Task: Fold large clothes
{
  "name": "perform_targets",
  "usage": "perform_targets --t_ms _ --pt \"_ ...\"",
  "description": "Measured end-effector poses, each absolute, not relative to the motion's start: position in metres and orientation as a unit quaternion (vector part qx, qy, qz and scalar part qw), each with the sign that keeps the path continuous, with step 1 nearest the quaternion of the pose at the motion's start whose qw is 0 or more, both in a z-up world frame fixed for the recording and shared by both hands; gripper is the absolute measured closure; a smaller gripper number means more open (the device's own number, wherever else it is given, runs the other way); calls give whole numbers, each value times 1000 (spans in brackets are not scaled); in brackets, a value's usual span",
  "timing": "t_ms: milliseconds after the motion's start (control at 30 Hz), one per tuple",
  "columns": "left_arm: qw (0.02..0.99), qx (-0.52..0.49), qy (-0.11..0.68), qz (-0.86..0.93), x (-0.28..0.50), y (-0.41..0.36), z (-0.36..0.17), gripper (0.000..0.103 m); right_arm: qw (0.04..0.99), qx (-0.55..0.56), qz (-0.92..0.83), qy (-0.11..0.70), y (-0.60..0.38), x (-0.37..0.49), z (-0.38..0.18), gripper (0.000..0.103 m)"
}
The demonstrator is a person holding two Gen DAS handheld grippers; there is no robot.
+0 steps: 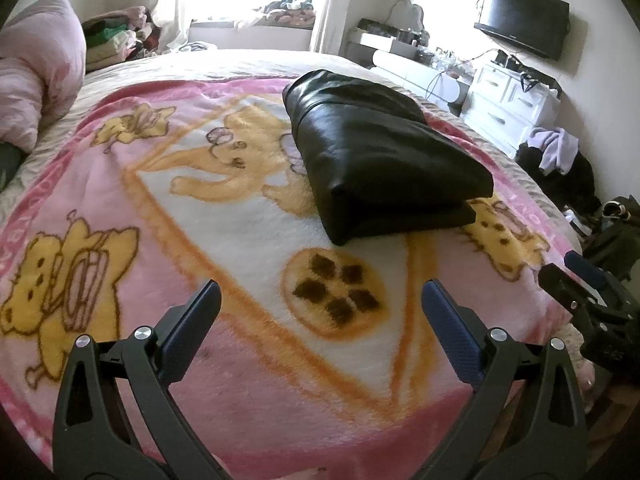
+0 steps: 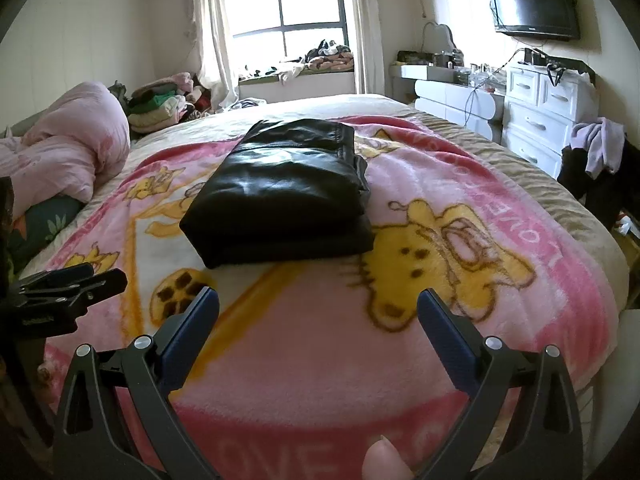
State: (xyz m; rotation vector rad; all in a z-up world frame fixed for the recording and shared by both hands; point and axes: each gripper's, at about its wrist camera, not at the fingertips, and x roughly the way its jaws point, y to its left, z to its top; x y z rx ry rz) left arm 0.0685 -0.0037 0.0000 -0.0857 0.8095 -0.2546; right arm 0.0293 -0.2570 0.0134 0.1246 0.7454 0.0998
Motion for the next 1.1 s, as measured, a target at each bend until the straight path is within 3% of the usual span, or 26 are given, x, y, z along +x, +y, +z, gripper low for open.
perform_targets --t_ms 1100 --pt "911 -39 394 -115 67 -3 -1 9 929 49 48 363 -252 29 12 4"
